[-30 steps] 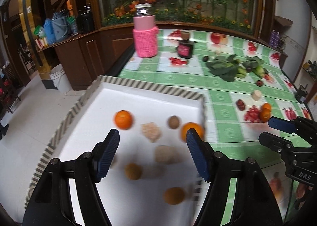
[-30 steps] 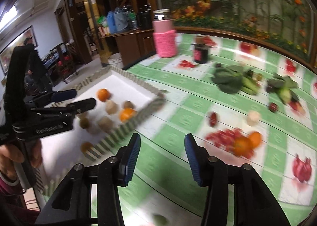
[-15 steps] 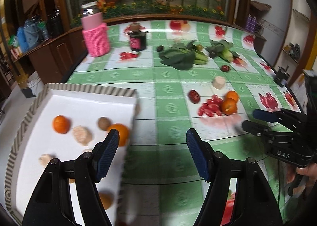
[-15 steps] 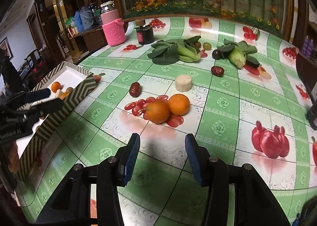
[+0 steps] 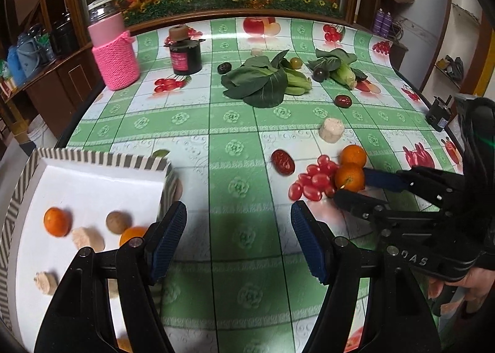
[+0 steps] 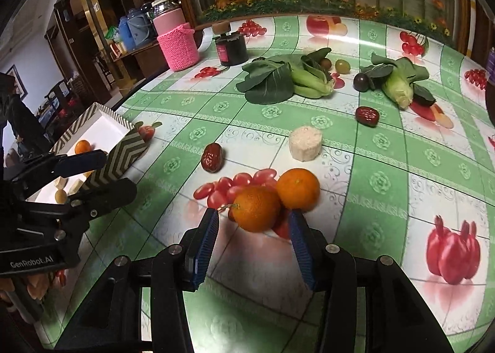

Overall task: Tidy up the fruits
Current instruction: 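Grasp an orange with the right gripper while the left grasps a red date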

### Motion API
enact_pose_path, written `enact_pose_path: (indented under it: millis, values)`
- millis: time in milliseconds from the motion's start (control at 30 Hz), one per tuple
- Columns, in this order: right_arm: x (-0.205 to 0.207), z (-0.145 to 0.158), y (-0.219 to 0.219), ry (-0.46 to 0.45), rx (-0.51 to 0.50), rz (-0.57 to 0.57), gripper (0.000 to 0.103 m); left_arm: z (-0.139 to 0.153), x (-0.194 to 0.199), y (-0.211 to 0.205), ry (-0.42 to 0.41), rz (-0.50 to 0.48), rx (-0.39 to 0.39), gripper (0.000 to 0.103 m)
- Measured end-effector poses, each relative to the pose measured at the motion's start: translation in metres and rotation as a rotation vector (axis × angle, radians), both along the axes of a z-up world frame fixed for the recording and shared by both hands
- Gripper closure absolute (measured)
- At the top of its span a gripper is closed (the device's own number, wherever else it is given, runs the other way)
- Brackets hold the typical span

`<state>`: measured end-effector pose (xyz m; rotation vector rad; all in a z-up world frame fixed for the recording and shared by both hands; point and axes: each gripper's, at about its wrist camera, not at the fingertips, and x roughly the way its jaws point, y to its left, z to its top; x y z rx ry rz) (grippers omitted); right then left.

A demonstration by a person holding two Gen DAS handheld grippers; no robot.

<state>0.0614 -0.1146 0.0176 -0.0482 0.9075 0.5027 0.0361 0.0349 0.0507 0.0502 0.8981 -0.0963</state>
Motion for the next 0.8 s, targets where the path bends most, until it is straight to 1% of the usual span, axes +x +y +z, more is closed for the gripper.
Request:
enact_pose_path:
  millis: [33, 167, 367, 600, 633, 667, 700, 767, 800]
  values:
    - [0.002, -0.001, 0.001, 0.008, 0.009, 0.005, 0.062, 0.0, 0.004, -0.002, 0.002, -0.007, 0.001, 0.034]
    - [0.0, -0.003, 0.001, -0.01, 0.004, 0.014, 0.067, -0.003, 0.019, -0.008, 0.015, -0.01, -0.005, 0.034]
    - [-0.009, -0.003, -0.016, 0.003, 0.041, 0.002, 0.067, -0.013, 0.044, -0.02, 0.046, -0.008, -0.016, 0.034]
    - [-0.01, 0.0, -0.026, 0.004, 0.066, 0.005, 0.067, -0.026, 0.064, -0.035, 0.079, -0.019, -0.004, 0.034]
    - [-0.01, 0.0, -0.027, 0.004, 0.068, 0.004, 0.067, -0.028, 0.066, -0.036, 0.08, -0.019, -0.003, 0.041]
    - [-0.01, 0.0, -0.028, 0.004, 0.069, 0.004, 0.067, -0.03, 0.068, -0.036, 0.084, -0.019, -0.004, 0.06]
    - [-0.01, 0.0, -0.028, 0.007, 0.07, 0.006, 0.067, -0.033, 0.07, -0.037, 0.097, -0.024, -0.006, 0.068]
    - [-0.009, -0.001, -0.028, 0.009, 0.069, 0.007, 0.067, -0.033, 0.07, -0.038, 0.088, -0.035, -0.003, 0.085]
    - [-0.009, -0.001, -0.028, 0.009, 0.067, 0.007, 0.067, -0.033, 0.07, -0.037, 0.089, -0.041, -0.007, 0.087]
